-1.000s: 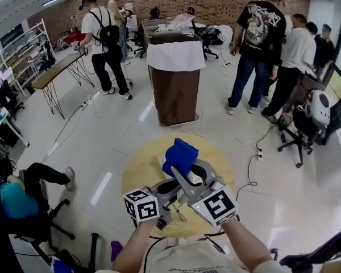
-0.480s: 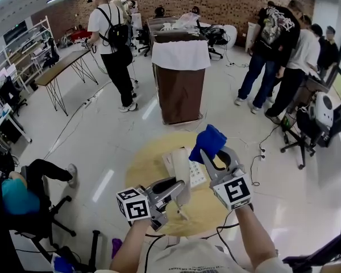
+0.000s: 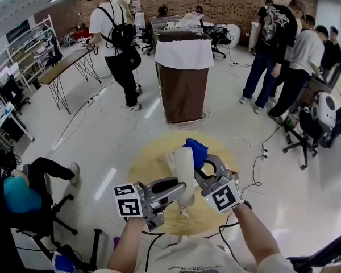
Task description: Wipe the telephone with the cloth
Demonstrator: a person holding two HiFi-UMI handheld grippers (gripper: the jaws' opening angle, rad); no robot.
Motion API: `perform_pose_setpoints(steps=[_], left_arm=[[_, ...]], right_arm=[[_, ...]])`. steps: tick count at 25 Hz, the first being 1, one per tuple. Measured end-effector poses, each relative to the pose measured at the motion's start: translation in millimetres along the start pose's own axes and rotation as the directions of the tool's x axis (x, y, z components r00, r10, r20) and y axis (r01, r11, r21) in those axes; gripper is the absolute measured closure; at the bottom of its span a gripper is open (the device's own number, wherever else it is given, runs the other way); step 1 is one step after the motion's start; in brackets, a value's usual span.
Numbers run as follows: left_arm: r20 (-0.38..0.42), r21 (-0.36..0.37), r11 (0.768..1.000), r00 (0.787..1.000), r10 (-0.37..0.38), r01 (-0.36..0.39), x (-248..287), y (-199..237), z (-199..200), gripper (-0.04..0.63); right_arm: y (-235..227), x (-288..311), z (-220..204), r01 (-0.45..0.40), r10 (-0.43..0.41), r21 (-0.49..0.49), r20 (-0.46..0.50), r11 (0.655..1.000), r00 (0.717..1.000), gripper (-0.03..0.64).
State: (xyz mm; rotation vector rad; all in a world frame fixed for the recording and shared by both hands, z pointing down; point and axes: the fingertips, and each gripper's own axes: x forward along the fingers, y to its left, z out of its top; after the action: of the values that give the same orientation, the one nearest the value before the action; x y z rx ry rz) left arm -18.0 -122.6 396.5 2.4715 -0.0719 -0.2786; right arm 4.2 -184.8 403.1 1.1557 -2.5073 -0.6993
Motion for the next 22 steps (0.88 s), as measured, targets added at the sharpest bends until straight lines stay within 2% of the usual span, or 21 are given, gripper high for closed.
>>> perform_pose_setpoints(steps=[8,16,22], left_arm=[[-0.014,0.008,1.000,1.000,-0.024,0.024,5,-6,5,0.520],[-0.001,-0.002,0.999,0.999,-0.033,0.033,12,-3,15,0.520],[-0.002,-0.007,0.999,0.999,-0.041,0.041,20,1,19,0.521]], right_arm=[[13,1,-2,-0.028,0.027,-0.094,-0.013,0.995,1.000,0.546],[34,-7,-13,-0.072,0.070,-0.102,-0.023,0.992,0.997,0.546],[39,-18,-28,-0.069,0.064,-0.109,-0.050,0.992,0.997,0.546]])
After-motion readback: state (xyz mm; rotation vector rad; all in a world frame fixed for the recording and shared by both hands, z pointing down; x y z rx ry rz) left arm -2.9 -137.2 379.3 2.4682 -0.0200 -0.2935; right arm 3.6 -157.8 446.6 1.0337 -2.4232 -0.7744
